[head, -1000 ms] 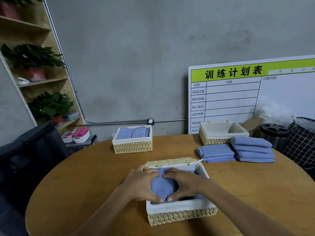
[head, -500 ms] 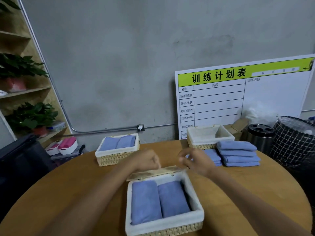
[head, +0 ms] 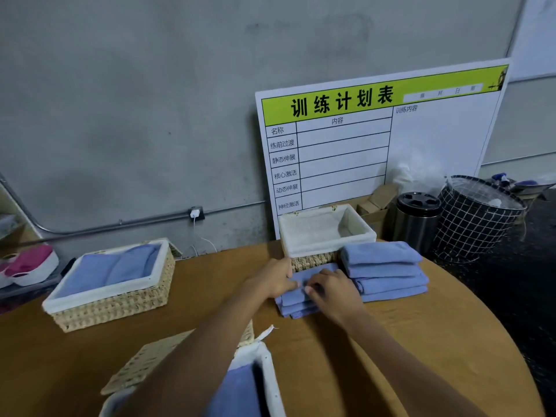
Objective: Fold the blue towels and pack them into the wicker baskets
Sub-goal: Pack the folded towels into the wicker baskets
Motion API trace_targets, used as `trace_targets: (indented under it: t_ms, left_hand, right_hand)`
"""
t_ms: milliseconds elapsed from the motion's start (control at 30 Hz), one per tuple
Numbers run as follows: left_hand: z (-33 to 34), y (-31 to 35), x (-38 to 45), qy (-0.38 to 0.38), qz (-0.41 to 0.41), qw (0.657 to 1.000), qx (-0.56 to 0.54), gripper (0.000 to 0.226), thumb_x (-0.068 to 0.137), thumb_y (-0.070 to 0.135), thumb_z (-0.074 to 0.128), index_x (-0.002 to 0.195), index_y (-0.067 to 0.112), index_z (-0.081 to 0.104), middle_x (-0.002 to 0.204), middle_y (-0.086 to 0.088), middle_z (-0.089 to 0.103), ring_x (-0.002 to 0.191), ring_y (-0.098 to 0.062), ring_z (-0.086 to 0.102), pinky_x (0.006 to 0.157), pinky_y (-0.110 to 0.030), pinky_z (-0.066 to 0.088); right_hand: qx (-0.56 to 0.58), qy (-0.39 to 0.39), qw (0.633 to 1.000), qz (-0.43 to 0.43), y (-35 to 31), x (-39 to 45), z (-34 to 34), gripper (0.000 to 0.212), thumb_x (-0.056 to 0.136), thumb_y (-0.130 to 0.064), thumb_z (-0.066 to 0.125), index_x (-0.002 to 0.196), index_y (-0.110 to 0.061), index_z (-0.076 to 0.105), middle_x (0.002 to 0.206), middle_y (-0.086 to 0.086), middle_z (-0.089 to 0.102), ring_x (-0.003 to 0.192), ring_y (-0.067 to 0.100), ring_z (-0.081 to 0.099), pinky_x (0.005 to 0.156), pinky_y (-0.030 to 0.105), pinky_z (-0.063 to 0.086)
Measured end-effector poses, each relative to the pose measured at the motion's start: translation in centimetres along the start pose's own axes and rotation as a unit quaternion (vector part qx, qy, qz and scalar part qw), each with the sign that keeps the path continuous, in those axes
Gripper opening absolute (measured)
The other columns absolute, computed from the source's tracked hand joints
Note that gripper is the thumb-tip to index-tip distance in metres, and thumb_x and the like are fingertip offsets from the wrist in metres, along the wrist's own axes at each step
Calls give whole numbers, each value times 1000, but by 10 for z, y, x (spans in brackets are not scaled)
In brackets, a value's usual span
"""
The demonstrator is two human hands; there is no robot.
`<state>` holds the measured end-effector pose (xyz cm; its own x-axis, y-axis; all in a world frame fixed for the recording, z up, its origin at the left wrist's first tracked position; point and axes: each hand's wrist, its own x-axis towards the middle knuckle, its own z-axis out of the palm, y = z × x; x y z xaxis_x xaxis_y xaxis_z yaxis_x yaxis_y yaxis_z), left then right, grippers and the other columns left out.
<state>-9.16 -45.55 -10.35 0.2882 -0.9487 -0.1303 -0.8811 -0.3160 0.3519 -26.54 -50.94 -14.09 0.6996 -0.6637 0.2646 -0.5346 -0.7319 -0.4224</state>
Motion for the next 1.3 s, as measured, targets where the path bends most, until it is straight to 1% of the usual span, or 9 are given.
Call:
trace_targets:
  t_ms: [100, 267, 500, 633, 733, 800, 933, 1100, 1300]
  left_hand:
    - [2, 1, 8, -22, -13, 999, -40, 29, 80, 24, 77, 92, 17, 52, 90, -3, 52, 80, -20, 48, 69, -32, 36]
    - [-4, 13, -9, -114, -79, 984, -109, 40, 76, 33, 77, 61, 19, 44, 60, 1, 38, 57, -17, 38, 48, -26, 28]
    - [-39, 31, -72, 13, -54, 955, -290, 34, 84, 22, 68, 78, 18, 35, 75, -2, 26, 65, -14, 28, 56, -29, 23]
    - [-69, 33, -136, 89, -66, 914, -391, 36, 77, 30, 73, 87, 15, 42, 84, -8, 41, 76, -20, 43, 65, -33, 36]
    - [-78, 25, -187, 108, -82, 870, -473, 65, 60, 39, 80, 108, 3, 56, 107, -17, 69, 97, -30, 69, 84, -46, 54]
    - [-79, 18, -217, 118, -81, 856, -496, 73, 61, 41, 83, 119, 12, 52, 118, -15, 69, 106, -28, 69, 88, -45, 57]
    - [-77, -4, -276, 156, -52, 843, -512, 48, 88, 18, 75, 119, 31, 42, 97, -11, 72, 84, -21, 68, 64, -31, 52]
    - [-50, -24, -313, 125, -50, 893, -430, 34, 86, 18, 71, 114, 30, 55, 103, -22, 68, 84, -19, 64, 64, -34, 51]
    - [-3, -29, -304, 96, -45, 949, -298, 33, 87, 14, 74, 112, 18, 53, 69, 5, 46, 47, 2, 47, 52, -23, 44]
  right_hand:
    - [10, 13, 1000, 4, -1, 0, 1, 24, 97, -39, 56, 104, -23, 72, 102, -2, 64, 97, 23, 53, 76, 35, 43]
    - [63, 16, 997, 30, -7, -5, -8, 22, 94, -32, 63, 81, -16, 69, 85, 0, 66, 78, 16, 58, 65, 34, 46]
    - [223, 109, 962, 116, -37, -29, -40, 20, 89, -38, 71, 102, -26, 61, 107, -3, 54, 91, 14, 58, 76, 26, 46]
    - [446, 20, 878, 175, -77, -43, -69, 78, 88, -51, 68, 148, -22, 29, 138, 5, 51, 122, 24, 55, 95, 41, 52]
    - [580, -74, 797, 152, -112, -54, -88, 85, 86, -41, 74, 153, -33, 22, 130, 8, 62, 107, 25, 68, 86, 43, 59]
    - [571, -82, 809, 118, -131, -61, -93, 85, 84, -32, 78, 151, -34, 26, 127, 12, 64, 103, 25, 70, 80, 38, 60]
    - [533, -126, 834, 67, -168, -89, -97, 71, 86, -21, 76, 142, -41, 36, 122, 3, 66, 93, 19, 70, 63, 28, 56]
    - [385, -174, 906, -21, -185, -117, -80, 57, 91, -14, 71, 136, -37, 44, 70, -1, 63, 63, 17, 56, 58, 30, 48]
    - [93, -217, 967, -99, -174, -124, -60, 48, 90, -20, 65, 132, -28, 44, 95, 4, 61, 81, 15, 55, 68, 23, 39]
